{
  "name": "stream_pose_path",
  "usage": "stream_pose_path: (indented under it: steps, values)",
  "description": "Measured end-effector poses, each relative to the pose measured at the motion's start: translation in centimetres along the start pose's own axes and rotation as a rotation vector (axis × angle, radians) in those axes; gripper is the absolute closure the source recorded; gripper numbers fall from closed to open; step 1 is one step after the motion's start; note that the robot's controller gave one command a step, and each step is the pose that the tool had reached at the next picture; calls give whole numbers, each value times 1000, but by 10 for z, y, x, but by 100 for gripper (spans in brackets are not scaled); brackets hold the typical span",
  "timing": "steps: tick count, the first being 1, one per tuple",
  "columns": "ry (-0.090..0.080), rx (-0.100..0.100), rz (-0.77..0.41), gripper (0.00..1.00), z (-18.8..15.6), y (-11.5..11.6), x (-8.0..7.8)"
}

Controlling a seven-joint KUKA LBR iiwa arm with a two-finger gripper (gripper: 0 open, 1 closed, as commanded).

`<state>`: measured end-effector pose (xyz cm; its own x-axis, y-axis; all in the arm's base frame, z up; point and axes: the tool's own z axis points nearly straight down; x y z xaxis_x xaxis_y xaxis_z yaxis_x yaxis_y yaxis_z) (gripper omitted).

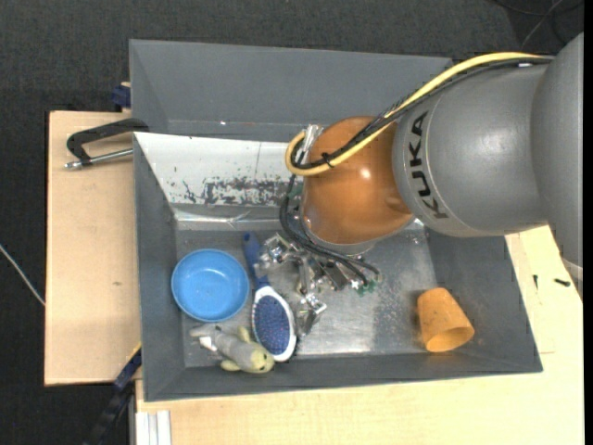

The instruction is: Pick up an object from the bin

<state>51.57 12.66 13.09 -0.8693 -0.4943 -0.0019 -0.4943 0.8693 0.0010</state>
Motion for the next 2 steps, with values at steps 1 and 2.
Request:
stream_pose_path:
  steps: [1, 2]
  values:
    - [-4, 0, 229, 0, -12, 13, -17]
    - [-19, 5, 131, 0, 41, 48, -27]
